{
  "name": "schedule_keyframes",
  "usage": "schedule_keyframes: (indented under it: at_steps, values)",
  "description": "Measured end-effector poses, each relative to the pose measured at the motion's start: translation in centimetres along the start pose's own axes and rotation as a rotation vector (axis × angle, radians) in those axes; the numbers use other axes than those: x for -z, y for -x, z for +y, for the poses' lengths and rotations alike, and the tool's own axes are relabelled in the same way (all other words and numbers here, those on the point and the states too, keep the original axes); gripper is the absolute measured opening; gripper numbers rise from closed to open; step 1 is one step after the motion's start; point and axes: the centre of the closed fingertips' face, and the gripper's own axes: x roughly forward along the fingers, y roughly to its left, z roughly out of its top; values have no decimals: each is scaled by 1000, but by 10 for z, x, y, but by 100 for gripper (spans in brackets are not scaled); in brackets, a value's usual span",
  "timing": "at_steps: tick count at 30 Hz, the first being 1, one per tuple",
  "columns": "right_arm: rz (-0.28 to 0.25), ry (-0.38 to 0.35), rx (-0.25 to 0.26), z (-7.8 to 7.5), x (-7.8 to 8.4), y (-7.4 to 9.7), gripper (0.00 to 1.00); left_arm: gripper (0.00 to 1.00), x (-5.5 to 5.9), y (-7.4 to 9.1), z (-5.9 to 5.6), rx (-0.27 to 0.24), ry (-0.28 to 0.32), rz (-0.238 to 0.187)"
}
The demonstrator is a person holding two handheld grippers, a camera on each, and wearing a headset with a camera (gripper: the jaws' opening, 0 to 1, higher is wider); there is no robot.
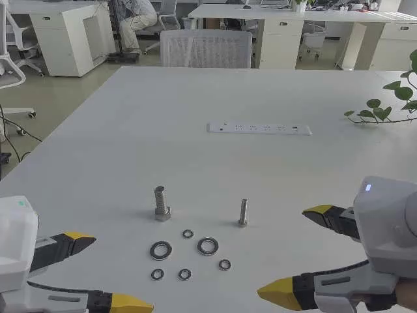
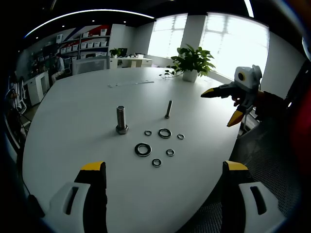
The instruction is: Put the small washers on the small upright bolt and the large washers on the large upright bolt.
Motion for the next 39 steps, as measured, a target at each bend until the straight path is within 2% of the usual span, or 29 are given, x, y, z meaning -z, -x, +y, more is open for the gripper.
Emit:
schedule_keyframes:
  at_steps: [39]
  values:
    - [38, 20, -15, 2, 3, -4, 88, 100, -2, 0, -2, 15, 7, 4]
